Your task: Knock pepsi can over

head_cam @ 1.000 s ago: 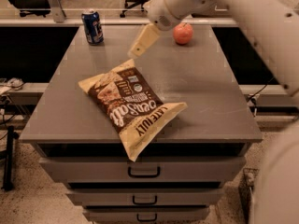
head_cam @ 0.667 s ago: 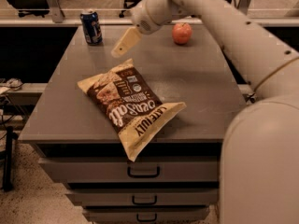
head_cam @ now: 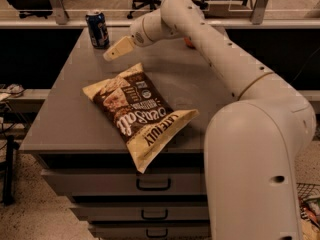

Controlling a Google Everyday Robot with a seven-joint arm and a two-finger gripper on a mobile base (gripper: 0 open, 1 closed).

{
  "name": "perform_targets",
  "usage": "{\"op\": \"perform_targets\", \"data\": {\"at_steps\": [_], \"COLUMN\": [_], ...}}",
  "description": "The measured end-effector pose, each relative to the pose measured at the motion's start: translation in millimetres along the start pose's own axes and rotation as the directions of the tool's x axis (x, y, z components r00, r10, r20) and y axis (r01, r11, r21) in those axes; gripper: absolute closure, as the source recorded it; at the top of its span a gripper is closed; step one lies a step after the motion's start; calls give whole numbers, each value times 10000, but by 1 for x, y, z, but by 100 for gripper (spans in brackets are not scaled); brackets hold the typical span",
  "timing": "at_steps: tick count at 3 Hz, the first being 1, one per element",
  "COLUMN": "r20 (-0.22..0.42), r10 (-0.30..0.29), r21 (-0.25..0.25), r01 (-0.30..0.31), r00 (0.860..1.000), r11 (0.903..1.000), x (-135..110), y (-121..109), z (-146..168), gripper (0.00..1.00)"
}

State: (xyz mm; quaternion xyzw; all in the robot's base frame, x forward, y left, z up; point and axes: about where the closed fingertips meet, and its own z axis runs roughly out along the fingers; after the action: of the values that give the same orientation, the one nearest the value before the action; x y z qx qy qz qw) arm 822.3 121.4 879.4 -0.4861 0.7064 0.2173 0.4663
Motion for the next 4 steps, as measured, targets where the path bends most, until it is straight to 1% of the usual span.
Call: {"op": "perform_targets", "data": {"at_steps": [1, 2, 3, 4], "r20": [587, 972, 1304, 1647], "r10": [541, 856, 1030, 1256], "r21": [346, 848, 1172, 1312], "r01": [-562, -939, -1185, -1480], "r00": [9968, 9916, 9861, 9783], "r11": [9978, 9920, 9860, 9802], "x": [-14, -29, -42, -51], "y": [-5, -9, -11, -13], "z": [29, 54, 76, 94], "gripper": [0, 0, 0, 0]}}
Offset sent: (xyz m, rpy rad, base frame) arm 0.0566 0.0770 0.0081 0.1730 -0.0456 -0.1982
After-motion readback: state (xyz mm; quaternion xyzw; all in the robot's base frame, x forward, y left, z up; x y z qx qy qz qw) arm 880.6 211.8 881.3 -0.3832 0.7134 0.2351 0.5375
